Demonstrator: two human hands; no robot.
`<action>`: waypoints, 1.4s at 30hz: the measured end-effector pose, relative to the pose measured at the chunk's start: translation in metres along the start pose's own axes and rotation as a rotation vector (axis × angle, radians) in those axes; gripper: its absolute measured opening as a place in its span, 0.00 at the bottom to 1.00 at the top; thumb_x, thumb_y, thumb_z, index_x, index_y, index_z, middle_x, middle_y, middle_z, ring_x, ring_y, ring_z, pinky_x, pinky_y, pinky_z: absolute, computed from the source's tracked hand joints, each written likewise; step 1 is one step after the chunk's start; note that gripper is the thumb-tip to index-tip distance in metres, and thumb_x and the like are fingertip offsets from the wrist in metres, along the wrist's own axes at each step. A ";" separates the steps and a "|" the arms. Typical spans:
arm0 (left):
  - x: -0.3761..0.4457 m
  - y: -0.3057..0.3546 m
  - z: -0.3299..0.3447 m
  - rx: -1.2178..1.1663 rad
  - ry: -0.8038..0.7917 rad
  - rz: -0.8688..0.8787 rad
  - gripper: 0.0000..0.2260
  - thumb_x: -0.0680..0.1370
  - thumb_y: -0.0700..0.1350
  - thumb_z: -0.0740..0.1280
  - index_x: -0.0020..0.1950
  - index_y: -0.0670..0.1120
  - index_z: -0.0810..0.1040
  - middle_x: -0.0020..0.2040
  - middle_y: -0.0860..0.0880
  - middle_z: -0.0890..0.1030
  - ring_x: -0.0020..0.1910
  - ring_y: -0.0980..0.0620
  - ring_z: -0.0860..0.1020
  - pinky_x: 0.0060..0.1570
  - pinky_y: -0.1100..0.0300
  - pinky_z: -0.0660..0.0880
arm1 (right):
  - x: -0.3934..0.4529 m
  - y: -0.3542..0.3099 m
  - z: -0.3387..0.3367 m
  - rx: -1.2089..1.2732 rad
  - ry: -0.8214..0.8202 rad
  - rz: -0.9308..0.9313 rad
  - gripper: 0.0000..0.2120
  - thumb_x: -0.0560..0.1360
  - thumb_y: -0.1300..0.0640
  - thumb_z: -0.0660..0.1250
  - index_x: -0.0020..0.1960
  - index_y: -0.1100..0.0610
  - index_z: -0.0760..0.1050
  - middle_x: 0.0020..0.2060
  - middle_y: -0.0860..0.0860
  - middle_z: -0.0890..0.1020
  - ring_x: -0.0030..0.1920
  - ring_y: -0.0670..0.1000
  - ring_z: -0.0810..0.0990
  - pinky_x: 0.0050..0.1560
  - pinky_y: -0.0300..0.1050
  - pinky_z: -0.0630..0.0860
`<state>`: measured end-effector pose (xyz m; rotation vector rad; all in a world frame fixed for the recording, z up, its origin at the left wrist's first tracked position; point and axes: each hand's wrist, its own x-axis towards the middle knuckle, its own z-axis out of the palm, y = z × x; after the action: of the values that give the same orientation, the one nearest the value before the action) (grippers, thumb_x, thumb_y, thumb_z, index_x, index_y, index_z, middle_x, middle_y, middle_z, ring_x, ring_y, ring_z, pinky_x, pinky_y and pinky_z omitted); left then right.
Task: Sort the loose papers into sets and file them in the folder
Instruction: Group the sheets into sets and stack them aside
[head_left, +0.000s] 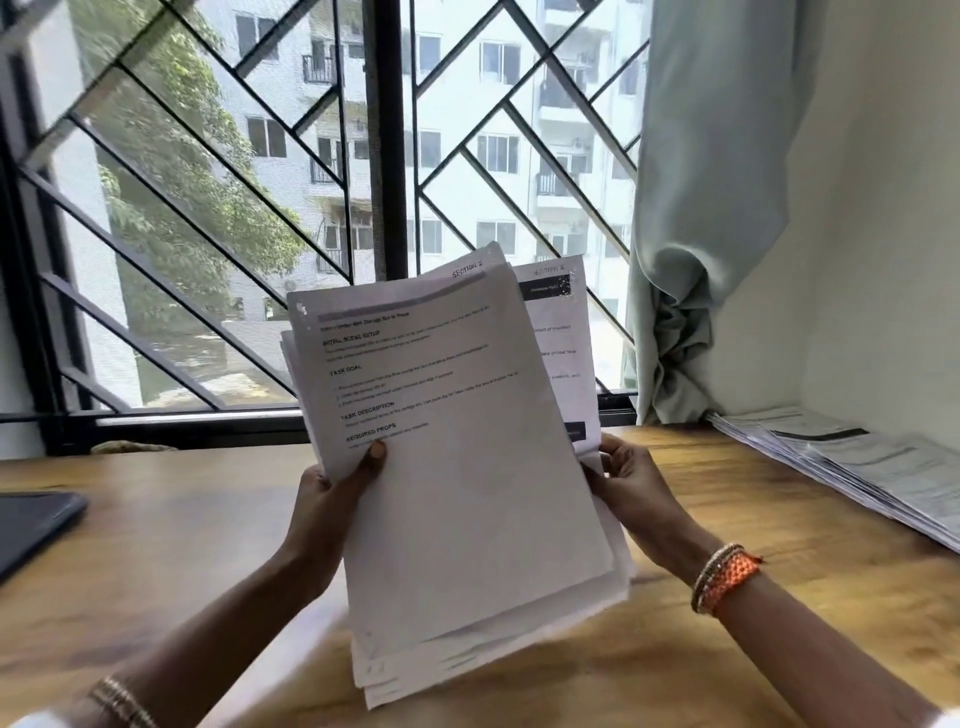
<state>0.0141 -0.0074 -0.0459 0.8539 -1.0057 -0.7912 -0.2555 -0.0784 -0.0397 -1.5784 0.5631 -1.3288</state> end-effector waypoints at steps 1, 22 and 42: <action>-0.001 0.000 0.000 -0.001 0.001 0.010 0.21 0.61 0.55 0.74 0.50 0.46 0.81 0.43 0.49 0.86 0.40 0.50 0.84 0.34 0.60 0.79 | 0.000 0.000 0.001 -0.016 0.001 -0.003 0.26 0.54 0.42 0.82 0.46 0.55 0.84 0.44 0.58 0.85 0.41 0.52 0.85 0.38 0.44 0.81; 0.049 0.068 0.052 0.400 0.045 0.561 0.31 0.73 0.46 0.65 0.73 0.41 0.58 0.56 0.53 0.75 0.49 0.62 0.77 0.49 0.64 0.77 | 0.048 -0.068 0.031 -0.018 0.107 0.021 0.07 0.71 0.66 0.71 0.48 0.60 0.80 0.40 0.53 0.85 0.39 0.54 0.83 0.41 0.47 0.81; 0.023 0.031 0.030 0.155 -0.179 0.086 0.09 0.72 0.45 0.73 0.51 0.48 0.81 0.45 0.51 0.85 0.45 0.50 0.83 0.39 0.61 0.79 | 0.007 -0.029 0.008 -0.023 0.055 0.098 0.18 0.65 0.55 0.75 0.53 0.58 0.80 0.48 0.52 0.85 0.48 0.51 0.84 0.47 0.46 0.81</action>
<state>-0.0007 -0.0208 -0.0017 0.8768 -1.2677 -0.7322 -0.2524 -0.0686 -0.0105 -1.5168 0.6833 -1.2997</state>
